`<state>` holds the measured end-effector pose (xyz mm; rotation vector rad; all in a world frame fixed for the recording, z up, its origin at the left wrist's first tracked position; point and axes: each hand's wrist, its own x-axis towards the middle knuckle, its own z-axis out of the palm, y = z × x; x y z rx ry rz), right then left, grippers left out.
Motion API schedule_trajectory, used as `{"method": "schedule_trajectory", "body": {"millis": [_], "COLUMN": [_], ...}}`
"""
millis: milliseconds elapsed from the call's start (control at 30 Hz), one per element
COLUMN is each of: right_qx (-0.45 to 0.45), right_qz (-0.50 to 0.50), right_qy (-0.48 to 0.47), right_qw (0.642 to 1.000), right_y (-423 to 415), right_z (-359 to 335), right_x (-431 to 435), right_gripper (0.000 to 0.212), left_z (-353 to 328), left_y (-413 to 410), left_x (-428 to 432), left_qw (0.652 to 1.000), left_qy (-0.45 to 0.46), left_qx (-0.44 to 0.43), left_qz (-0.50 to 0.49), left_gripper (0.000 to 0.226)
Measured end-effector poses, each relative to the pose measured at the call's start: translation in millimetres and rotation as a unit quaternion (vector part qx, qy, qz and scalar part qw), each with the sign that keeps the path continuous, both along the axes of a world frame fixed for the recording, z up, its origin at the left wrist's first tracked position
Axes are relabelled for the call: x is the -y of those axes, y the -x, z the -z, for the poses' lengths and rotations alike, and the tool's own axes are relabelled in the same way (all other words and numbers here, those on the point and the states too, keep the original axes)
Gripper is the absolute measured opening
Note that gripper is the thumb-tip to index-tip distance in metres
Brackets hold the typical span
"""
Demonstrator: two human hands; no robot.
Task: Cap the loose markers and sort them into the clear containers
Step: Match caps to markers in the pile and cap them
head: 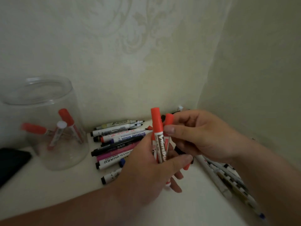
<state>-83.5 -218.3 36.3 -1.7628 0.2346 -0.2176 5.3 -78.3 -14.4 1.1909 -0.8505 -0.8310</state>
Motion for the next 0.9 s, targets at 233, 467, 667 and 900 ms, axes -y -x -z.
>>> {"method": "schedule_trajectory", "body": {"millis": [233, 467, 667, 900], "right_qx": [0.004, -0.008, 0.036, -0.001], "right_qz": [0.036, 0.050, 0.015, -0.004], "right_qy": [0.117, 0.241, 0.217, 0.229], "right_qw": [0.993, 0.969, 0.975, 0.973], "right_y": [3.8, 6.1, 12.6, 15.0], "right_z": [-14.3, -13.4, -19.0, -21.6], "right_x": [-17.5, -19.6, -18.5, -11.1], "right_gripper": [0.034, 0.020, 0.023, 0.027], "left_z": [-6.8, 1.1, 8.2, 7.6], "left_y": [-4.6, 2.1, -0.2, -5.3], "left_x": [0.2, 4.8, 6.2, 3.4], "left_qw": [0.996, 0.995, 0.994, 0.992], "left_qy": [-0.009, 0.043, 0.073, 0.038], "left_qx": [0.079, 0.084, 0.078, 0.121], "left_qz": [-0.039, -0.030, -0.008, 0.003], "left_gripper": [0.038, 0.041, 0.040, 0.037]}}
